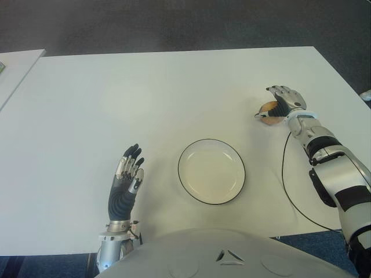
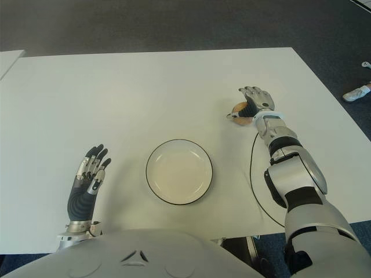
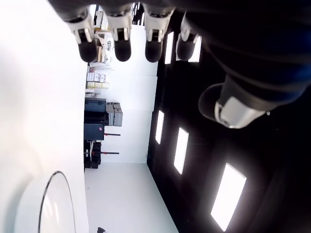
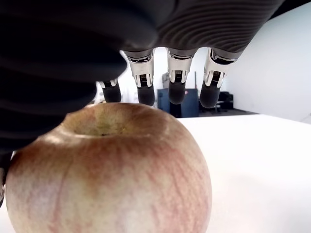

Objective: Put the apples into the plate.

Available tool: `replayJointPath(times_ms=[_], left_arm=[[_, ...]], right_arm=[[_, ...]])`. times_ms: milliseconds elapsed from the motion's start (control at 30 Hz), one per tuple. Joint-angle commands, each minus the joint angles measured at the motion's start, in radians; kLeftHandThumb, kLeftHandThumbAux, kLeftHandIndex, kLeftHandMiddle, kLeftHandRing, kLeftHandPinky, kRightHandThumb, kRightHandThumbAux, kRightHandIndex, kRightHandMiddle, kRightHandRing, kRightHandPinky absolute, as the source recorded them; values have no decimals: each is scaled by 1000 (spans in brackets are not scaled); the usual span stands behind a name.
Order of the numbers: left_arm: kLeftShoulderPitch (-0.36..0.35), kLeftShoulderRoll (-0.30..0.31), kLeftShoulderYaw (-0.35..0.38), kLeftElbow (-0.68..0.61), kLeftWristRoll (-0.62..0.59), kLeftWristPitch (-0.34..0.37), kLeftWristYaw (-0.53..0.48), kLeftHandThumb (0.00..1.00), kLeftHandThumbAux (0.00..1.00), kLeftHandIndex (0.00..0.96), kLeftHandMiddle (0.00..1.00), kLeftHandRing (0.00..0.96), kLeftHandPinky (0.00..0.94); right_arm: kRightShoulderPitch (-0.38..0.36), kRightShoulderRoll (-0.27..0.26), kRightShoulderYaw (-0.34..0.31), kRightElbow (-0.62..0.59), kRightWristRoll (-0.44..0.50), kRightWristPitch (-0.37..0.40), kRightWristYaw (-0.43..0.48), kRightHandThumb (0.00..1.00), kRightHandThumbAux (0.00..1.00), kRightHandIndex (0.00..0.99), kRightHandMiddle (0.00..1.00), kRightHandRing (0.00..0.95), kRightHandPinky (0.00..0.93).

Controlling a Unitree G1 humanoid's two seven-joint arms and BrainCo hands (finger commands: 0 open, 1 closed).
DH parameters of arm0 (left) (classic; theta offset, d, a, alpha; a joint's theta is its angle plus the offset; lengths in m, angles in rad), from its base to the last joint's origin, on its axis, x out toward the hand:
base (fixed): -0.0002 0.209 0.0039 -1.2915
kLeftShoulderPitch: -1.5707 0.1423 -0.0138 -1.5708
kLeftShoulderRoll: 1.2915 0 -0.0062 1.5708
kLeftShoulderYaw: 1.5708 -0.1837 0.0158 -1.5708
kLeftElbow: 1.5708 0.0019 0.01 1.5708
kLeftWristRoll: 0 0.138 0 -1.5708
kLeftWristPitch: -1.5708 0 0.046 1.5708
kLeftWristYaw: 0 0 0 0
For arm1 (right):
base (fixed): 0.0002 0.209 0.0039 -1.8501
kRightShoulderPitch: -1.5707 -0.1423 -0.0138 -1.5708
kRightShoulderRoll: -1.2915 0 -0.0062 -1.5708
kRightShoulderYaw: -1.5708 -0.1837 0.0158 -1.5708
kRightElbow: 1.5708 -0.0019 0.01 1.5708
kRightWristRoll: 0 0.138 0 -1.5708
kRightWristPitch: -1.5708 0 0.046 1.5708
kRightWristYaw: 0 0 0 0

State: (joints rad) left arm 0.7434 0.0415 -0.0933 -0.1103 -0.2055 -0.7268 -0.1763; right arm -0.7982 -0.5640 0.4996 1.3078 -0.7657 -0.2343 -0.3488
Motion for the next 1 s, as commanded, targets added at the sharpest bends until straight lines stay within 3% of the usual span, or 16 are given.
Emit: replayJointPath(times_ms=[33,300,700,1000], left_arm=[[16,3,2,-8,-2,9,-11,73,480,77,15,0,0],[28,0,2,-11,-1,-13,-12,74,459,74,19,0,0],[83,-1,-11,-60,-2,26,-4,113,455,103,36,0,0],[117,2,-23,-69,-7,-27,-22,125,460,110,32,0,0]], right_arm=[[39,19,8,19,6,22,11,223,517,0,0,0,0],[48,22,-3,18,31,12,19,234,516,0,0,0,0],[76,48,1,19,46,25,29,240,511,0,0,0,0],[99,46,2,11,55,5,24,242,513,0,0,0,0]])
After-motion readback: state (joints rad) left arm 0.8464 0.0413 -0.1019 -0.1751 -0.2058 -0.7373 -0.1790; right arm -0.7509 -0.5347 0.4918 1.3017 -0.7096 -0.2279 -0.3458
